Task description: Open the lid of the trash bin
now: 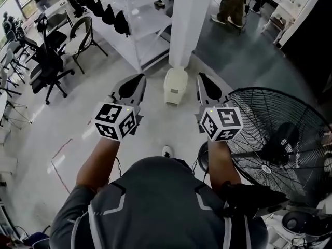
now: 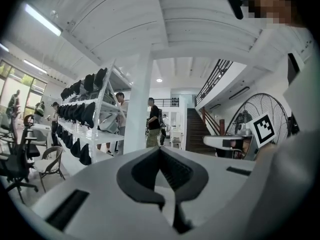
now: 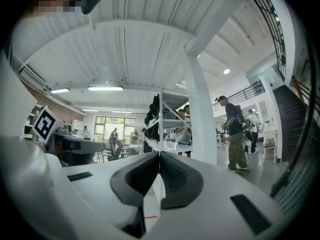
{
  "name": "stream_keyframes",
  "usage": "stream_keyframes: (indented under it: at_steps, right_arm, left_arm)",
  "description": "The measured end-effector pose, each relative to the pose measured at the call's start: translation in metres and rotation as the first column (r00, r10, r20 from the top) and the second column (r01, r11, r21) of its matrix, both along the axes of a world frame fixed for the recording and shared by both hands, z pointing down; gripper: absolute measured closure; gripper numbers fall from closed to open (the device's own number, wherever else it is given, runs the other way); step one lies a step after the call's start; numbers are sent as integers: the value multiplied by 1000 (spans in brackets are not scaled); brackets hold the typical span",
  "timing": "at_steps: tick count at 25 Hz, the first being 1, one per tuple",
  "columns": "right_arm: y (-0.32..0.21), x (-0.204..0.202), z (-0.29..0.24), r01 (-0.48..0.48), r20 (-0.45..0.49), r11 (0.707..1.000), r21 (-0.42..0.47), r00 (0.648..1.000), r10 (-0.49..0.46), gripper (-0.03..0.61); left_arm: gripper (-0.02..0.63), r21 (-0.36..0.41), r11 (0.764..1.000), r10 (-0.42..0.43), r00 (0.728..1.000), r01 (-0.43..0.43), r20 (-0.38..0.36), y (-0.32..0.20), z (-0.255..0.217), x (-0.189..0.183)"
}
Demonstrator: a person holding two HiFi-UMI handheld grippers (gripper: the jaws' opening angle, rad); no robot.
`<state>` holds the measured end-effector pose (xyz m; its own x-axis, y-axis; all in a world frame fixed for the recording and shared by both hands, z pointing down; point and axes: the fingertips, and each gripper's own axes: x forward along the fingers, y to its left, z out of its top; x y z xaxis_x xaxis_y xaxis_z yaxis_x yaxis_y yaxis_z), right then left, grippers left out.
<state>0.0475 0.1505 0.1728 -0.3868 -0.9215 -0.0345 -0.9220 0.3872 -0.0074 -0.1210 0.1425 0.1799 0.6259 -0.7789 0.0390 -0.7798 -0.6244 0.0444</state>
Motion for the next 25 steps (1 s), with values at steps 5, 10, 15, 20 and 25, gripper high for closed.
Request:
stream_keyframes:
  at_steps: [5,10,15,20,25]
  right_arm:
    - [-27,19,1,-6,-23,1000,-2,1000,6,551]
    - [-44,37,3,-6,-40,1000,4,999,6,552]
    - [-63,57,3,-25,-35,1000,-14,999,24,551]
    - [-82,72,10,-45,-43,999,-21,998,44,551]
    - [-108,81,20,-94,-48,995,-26,995,93,551]
  left_arm:
    - [606,-3,1000,25,1000,-25,-1,-36,-2,31]
    - [606,-7,999,51,999,-51,-10,-66,-4,64]
    - [606,-29,997,78,997,-78,-8,-96,-5,92]
    - [606,-42,995,88,996,-89,-17,-123,3,102]
    - [606,-67,989,132,991,-133,-23,-158,24,106]
